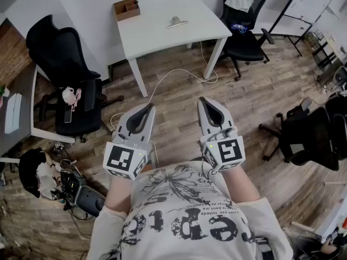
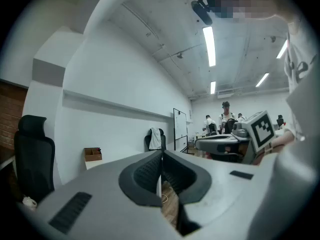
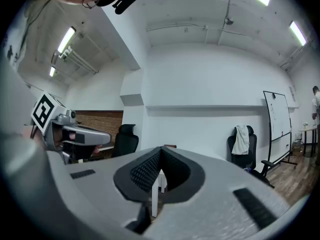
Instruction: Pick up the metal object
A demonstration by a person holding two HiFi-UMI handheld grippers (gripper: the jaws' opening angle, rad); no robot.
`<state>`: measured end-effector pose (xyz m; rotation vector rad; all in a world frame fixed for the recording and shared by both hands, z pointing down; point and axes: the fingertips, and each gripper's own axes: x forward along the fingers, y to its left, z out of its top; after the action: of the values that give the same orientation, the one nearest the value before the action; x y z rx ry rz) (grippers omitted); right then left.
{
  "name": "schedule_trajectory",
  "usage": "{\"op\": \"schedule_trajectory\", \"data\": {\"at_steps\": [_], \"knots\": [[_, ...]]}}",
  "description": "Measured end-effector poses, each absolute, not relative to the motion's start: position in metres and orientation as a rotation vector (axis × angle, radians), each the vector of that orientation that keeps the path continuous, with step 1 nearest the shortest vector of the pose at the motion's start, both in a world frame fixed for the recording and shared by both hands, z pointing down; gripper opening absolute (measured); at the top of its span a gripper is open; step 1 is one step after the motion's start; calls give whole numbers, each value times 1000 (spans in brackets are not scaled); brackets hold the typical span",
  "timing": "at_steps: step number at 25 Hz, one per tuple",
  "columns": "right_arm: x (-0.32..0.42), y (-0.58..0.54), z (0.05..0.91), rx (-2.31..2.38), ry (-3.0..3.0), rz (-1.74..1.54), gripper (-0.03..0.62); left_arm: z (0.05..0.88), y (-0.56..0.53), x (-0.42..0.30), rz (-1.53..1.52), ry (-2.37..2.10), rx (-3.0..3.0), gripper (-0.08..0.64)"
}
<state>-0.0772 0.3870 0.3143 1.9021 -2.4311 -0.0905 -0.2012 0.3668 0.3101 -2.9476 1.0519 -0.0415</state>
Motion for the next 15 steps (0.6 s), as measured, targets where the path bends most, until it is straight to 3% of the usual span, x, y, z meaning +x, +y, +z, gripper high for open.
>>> {"op": "schedule_trajectory", "data": {"at_steps": [15], "knots": [[-76,364,323,1904,-2460,-39,-11,314,346,-197,-41,1064,-2959,12]]}}
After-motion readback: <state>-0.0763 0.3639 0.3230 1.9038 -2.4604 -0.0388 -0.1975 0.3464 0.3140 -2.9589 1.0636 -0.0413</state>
